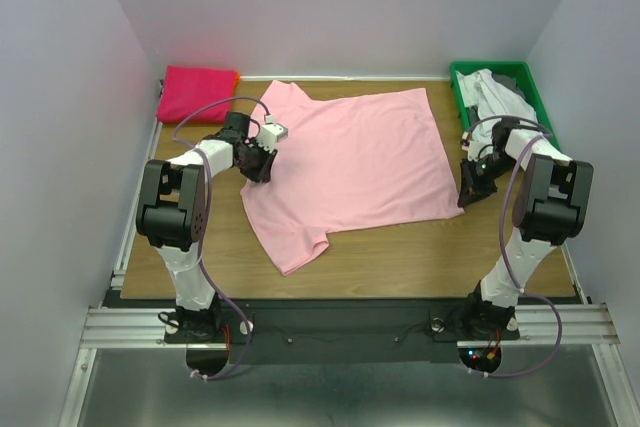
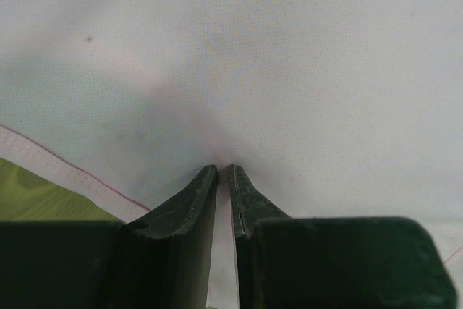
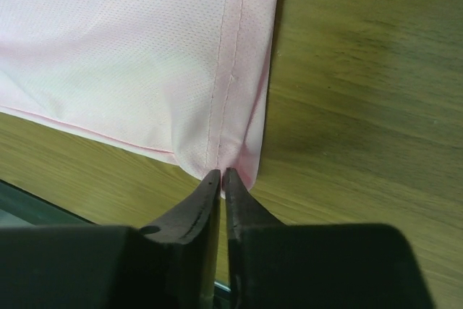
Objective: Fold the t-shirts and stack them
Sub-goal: Fold the tshirt
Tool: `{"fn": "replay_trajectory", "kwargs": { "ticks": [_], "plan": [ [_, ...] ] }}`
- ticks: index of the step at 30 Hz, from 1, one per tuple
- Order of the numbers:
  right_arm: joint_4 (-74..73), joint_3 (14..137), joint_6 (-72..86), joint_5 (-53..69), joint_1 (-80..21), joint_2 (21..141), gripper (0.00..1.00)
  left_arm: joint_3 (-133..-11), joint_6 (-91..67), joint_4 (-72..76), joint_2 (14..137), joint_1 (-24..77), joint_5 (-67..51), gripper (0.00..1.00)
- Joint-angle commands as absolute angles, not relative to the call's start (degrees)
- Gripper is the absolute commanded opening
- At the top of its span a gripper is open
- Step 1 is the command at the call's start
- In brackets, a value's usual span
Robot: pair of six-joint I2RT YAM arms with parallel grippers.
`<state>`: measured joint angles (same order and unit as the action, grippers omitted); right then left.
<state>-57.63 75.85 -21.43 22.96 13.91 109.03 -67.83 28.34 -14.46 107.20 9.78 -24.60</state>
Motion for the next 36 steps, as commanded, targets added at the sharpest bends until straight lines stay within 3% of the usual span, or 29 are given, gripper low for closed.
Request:
{"fn": "replay_trajectory", "kwargs": {
  "ticks": [1, 5, 16, 21, 23, 26, 27, 28, 36],
  "plan": [
    [-59.7, 74.9, -22.7, 22.6, 14.6, 107.1, 0.09, -65.6, 28.4, -15.5, 108.4, 9.9, -24.1, 0.25],
    [-59.9, 74.0, -23.6, 21.4, 14.9, 106.7, 0.01, -65.3, 28.4, -15.4, 108.4, 9.9, -24.0, 0.25],
    [-52.4, 68.9, -25.9, 12.8, 15.6, 107.0, 0.01, -63.2, 28.1, -15.4, 108.3, 9.9, -20.3, 0.15],
    [-52.3, 68.5, -25.8, 15.6, 15.5, 107.8, 0.01, -62.8, 30.1, -17.5, 107.8, 10.0, -21.1, 0.15],
    [-54.6, 68.7, -27.3, 17.8, 15.4, 106.4, 0.01, -61.8, 31.5, -18.1, 105.8, 10.0, -22.6, 0.22],
    [-58.8, 70.9, -30.8, 21.5, 15.5, 101.8, 0.22, -61.3, 33.8, -21.9, 98.1, 9.9, -26.7, 0.31],
    [-59.5, 71.7, -31.5, 22.3, 15.5, 100.2, 0.34, -61.6, 35.0, -23.1, 96.6, 10.0, -27.1, 0.32],
    [-60.3, 72.4, -32.7, 23.8, 15.5, 98.9, 0.38, -61.8, 35.3, -24.0, 95.0, 9.9, -27.2, 0.34],
    [-60.5, 78.0, -31.8, 27.9, 13.5, 98.8, 0.37, -57.5, 41.8, -31.9, 86.8, 12.3, -25.4, 0.34]
  ]
}}
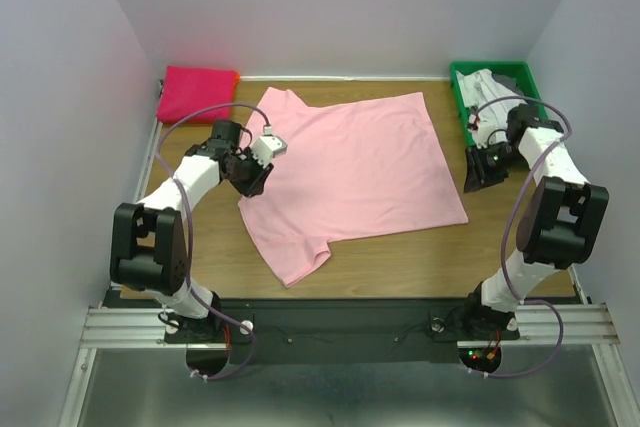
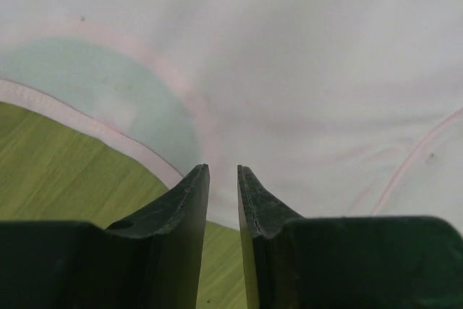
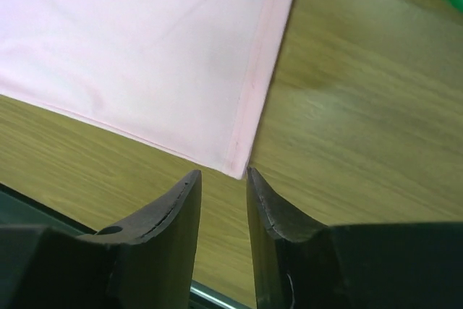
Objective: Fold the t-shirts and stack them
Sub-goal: Fold the tshirt
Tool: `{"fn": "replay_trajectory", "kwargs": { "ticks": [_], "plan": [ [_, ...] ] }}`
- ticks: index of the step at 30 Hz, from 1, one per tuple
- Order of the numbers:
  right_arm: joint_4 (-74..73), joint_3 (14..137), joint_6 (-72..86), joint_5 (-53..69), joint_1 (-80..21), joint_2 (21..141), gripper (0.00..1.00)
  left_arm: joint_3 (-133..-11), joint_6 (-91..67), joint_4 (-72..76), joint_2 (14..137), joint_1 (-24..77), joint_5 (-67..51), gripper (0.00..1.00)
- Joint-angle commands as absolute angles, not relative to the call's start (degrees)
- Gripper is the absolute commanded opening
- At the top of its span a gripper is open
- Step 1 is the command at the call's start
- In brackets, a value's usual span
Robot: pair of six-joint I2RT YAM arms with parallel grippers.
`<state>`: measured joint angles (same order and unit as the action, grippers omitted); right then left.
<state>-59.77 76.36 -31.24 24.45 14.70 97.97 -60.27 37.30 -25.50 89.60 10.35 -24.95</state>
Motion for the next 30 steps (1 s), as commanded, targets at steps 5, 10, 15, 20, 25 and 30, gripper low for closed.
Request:
{"fn": "replay_trajectory", "kwargs": {
  "ticks": [5, 10, 15, 20, 25, 30],
  "plan": [
    [-55.7, 80.1, -26.9, 29.7, 8.3, 102.2, 0.36, -52.7, 41.7, -31.3, 82.5, 22.6, -24.5, 0.39],
    [-52.9, 85.1, -22.2, 31.3, 3.4, 106.5, 0.36, -54.1, 39.0, -29.2, 82.1, 32.6, -27.8, 0.5],
    [-50.1, 92.1, -17.8, 33.8, 0.2, 112.1, 0.36, -54.1, 38.7, -27.0, 84.0, 42.5, -27.1, 0.54],
    [-47.5, 95.2, -13.9, 35.1, -3.6, 116.3, 0.36, -53.5, 38.6, -26.5, 85.7, 48.7, -25.9, 0.57],
    [-44.2, 93.3, -11.9, 33.2, -5.9, 118.8, 0.36, -53.5, 36.3, -23.7, 87.0, 50.4, -22.1, 0.57],
    [-42.0, 91.8, -10.0, 30.6, -6.2, 121.6, 0.34, -53.3, 36.0, -21.9, 87.6, 51.0, -19.6, 0.29]
  ]
}}
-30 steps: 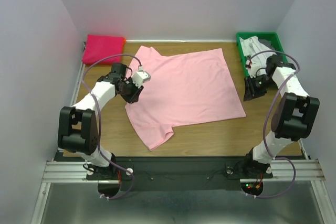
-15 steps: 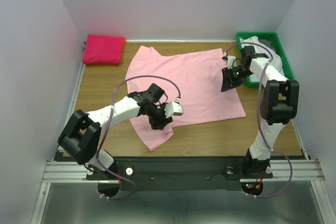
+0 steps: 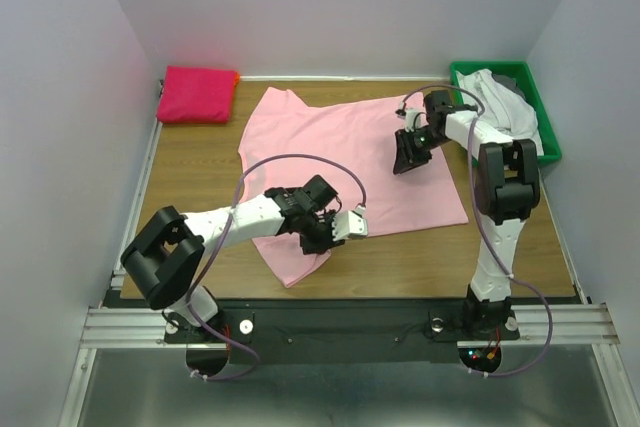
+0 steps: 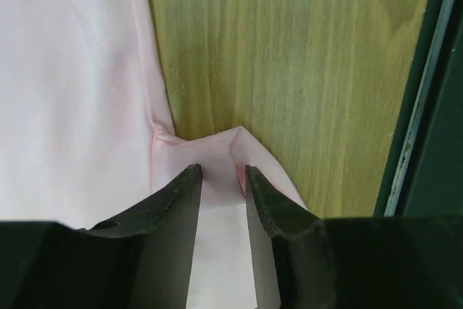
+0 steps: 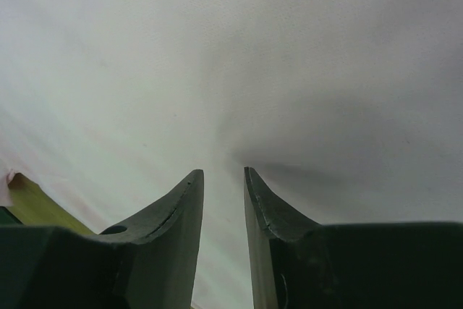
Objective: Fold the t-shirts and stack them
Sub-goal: Fold the tshirt
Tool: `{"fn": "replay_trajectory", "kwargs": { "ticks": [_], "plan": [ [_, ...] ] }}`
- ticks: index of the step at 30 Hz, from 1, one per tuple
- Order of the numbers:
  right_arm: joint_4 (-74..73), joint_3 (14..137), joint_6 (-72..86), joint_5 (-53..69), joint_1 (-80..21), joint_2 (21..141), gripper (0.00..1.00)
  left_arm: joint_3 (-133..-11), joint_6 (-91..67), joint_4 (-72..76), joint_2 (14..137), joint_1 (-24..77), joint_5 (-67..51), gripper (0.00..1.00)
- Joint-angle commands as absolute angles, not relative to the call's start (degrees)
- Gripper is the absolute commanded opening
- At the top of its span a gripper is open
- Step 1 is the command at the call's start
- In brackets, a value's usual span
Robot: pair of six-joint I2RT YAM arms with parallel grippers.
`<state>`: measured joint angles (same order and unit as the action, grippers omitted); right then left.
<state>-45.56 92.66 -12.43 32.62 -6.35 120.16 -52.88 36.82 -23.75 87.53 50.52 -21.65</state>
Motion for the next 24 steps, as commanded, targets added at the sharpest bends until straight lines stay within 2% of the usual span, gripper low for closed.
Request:
{"fn": "replay_trajectory", "kwargs": {
  "ticks": [1, 2, 3, 4, 11, 21, 24],
  "plan": [
    [-41.9, 91.7, -9.9, 29.5, -6.3, 122.2, 0.34, -53.2, 36.3, -22.1, 87.5, 51.2, -19.5, 0.23],
    [-41.9, 91.7, -9.8, 29.2, -6.2, 122.4, 0.34, -53.2, 36.6, -23.1, 86.8, 51.2, -19.6, 0.17],
    [-41.9, 91.5, -9.7, 29.0, -6.2, 122.8, 0.34, -53.1, 37.3, -23.6, 86.2, 51.4, -20.1, 0.05],
    [-41.9, 91.5, -9.2, 28.8, -6.2, 123.0, 0.34, -53.0, 37.6, -24.1, 85.4, 51.4, -20.4, 0.0],
    [-42.0, 91.1, -8.2, 28.1, -6.3, 122.5, 0.34, -54.8, 43.6, -35.7, 78.6, 52.2, -29.1, 0.0],
    [-42.4, 91.2, -7.6, 26.5, -6.2, 121.5, 0.36, -52.4, 47.7, -37.6, 91.4, 57.7, -30.7, 0.0],
    [-43.8, 91.2, -8.2, 27.8, -6.3, 119.4, 0.38, -52.7, 47.2, -36.7, 91.5, 57.7, -30.2, 0.15]
  ]
}}
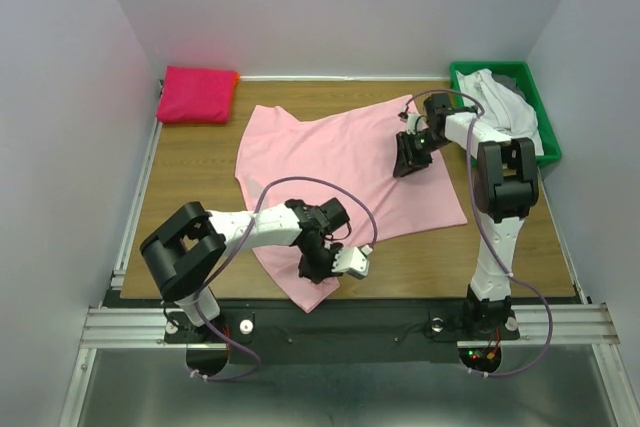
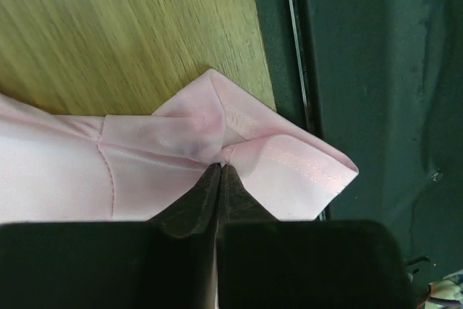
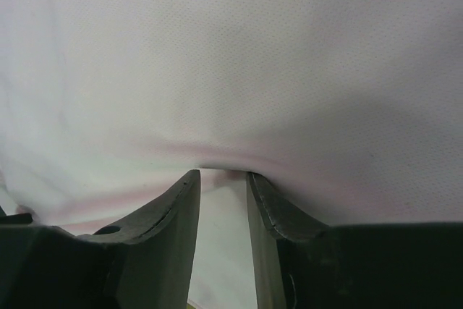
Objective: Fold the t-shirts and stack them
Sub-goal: Fold the tshirt
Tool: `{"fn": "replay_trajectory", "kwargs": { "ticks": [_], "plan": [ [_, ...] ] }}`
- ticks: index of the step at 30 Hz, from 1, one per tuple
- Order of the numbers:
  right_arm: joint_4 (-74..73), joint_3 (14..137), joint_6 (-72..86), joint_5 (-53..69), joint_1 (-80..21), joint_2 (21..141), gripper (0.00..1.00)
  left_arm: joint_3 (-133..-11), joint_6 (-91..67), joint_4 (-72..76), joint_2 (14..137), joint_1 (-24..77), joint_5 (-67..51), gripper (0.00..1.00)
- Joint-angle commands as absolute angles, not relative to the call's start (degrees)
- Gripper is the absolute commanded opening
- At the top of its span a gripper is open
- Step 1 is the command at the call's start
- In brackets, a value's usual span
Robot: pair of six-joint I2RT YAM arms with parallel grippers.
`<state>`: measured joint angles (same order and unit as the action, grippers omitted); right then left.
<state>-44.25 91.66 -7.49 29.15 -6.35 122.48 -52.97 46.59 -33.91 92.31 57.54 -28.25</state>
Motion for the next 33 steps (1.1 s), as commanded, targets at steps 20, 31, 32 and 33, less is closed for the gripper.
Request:
{"fn": "replay_trajectory", "kwargs": {
  "ticks": [20, 31, 32, 33],
  "plan": [
    [-53.4, 69.4, -24.8, 13.6, -6.3, 104.8, 0.39, -54.1, 40.3, -26.6, 86.5, 21.5, -23.6, 0.38],
    [-56.5, 57.3, -31.1, 7.9, -7.2, 99.2, 0.38, -52.9, 45.4, -27.2, 95.4, 10.0, -18.1, 0.33],
    [-58.1, 58.0, -32.2, 10.7, -7.3, 98.4, 0.39, -52.7, 46.1, -27.2, 96.0, 9.4, -17.5, 0.33],
    [-59.4, 59.0, -32.7, 12.2, -7.3, 97.4, 0.43, -52.6, 47.4, -27.2, 96.7, 9.3, -16.8, 0.32]
  ]
}}
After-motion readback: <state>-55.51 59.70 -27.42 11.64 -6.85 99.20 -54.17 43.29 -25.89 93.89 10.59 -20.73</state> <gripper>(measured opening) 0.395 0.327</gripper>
